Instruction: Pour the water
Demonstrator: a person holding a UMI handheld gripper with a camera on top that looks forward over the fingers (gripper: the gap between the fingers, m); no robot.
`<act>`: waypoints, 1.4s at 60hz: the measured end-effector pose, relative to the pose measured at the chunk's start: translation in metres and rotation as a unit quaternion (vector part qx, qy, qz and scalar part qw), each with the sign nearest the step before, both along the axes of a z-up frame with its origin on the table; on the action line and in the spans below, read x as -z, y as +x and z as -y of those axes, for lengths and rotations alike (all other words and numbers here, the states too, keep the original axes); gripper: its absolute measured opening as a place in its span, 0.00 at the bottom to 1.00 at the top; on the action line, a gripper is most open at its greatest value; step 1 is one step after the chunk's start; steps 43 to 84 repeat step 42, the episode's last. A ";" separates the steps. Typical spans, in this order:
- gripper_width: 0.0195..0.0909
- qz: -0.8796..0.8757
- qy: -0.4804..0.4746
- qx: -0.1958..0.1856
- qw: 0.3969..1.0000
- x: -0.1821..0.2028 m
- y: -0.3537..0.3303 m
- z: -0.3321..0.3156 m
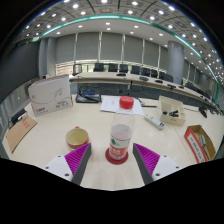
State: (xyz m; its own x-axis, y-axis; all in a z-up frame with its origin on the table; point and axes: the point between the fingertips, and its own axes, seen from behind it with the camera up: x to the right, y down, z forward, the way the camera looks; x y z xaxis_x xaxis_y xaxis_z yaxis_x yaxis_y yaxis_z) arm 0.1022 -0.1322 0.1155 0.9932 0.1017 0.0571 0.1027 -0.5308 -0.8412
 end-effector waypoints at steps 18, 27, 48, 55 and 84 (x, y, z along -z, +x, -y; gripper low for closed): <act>0.93 0.035 -0.031 0.053 0.998 -0.077 -0.041 0.119; 0.93 0.050 -0.028 0.053 0.997 -0.092 -0.057 0.155; 0.93 0.043 -0.025 0.054 0.997 -0.105 -0.078 0.182; 0.93 0.043 -0.025 0.054 0.997 -0.105 -0.078 0.182; 0.93 0.043 -0.025 0.054 0.997 -0.105 -0.078 0.182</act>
